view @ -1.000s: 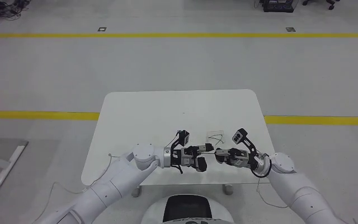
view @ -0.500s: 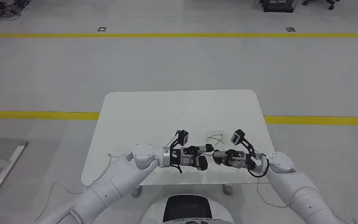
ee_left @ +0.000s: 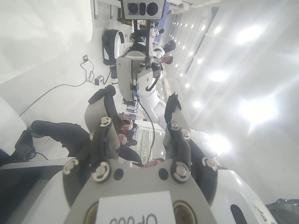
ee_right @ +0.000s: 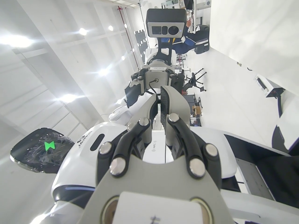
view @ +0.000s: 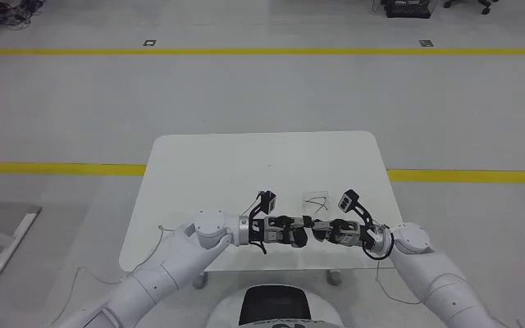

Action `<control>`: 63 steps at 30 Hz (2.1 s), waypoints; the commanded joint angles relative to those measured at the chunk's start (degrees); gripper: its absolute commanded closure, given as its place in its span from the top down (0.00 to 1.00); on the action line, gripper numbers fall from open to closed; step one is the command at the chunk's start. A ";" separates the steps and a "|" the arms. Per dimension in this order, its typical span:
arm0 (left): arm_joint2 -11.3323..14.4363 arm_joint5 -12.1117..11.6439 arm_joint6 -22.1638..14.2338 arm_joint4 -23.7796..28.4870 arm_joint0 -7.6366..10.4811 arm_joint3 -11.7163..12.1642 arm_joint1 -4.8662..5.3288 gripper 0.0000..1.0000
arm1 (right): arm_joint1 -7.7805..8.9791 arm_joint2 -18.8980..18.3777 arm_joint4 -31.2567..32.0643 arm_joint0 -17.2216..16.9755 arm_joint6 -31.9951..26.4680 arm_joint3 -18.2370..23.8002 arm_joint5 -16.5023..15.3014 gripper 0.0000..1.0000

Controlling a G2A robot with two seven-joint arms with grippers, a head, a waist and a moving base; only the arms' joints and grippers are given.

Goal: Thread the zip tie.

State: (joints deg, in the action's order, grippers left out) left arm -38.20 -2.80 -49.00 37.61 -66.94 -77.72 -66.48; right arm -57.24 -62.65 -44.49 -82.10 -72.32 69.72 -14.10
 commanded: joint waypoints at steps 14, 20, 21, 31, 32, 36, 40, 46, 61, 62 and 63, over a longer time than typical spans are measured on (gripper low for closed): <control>-0.05 0.19 0.48 -0.79 -0.26 -0.05 0.08 0.26 | -0.37 0.10 1.17 0.17 -0.11 -0.34 0.50 0.00; 0.07 0.46 0.88 -1.20 -0.17 0.05 0.03 0.20 | -0.51 0.43 2.24 0.37 -0.32 -0.19 0.93 0.00; 0.08 0.54 1.04 -1.35 -0.15 0.08 0.03 0.18 | -0.53 0.43 2.27 0.38 -0.33 -0.20 0.93 0.00; 0.21 1.12 1.79 -1.74 -0.15 0.11 -0.02 0.13 | -0.73 0.28 2.05 0.44 -0.81 -0.33 0.88 0.00; 0.24 1.17 1.79 -1.73 -0.12 0.14 -0.04 0.13 | -0.76 0.27 2.03 0.45 -0.87 -0.36 0.88 0.00; 0.31 1.36 1.77 -1.71 0.04 0.24 -0.11 0.09 | -0.82 0.24 2.14 0.54 -1.10 -0.51 0.99 0.00; 0.39 1.45 1.73 -1.70 0.20 0.34 -0.17 0.04 | -0.88 0.23 2.39 0.64 -1.16 -0.61 1.21 0.00; 0.49 1.48 1.66 -1.58 0.37 0.62 -0.27 0.05 | -0.98 0.12 2.36 0.68 -1.34 -0.77 1.16 0.00; 0.39 1.23 1.52 -1.51 0.28 0.81 -0.30 0.07 | -1.16 -0.25 2.24 0.65 -1.99 -1.21 1.04 0.00; 0.39 1.24 1.50 -1.53 0.28 0.81 -0.30 0.05 | -1.17 -0.27 2.27 0.65 -2.00 -1.22 1.05 0.00; 0.40 1.25 1.47 -1.56 0.28 0.80 -0.30 0.05 | -1.18 -0.28 2.29 0.65 -2.02 -1.22 1.07 0.00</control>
State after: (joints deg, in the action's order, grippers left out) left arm -37.81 -1.56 -47.51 36.08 -66.66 -76.91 -66.78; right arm -58.40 -62.92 -42.23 -81.45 -74.32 68.51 -13.05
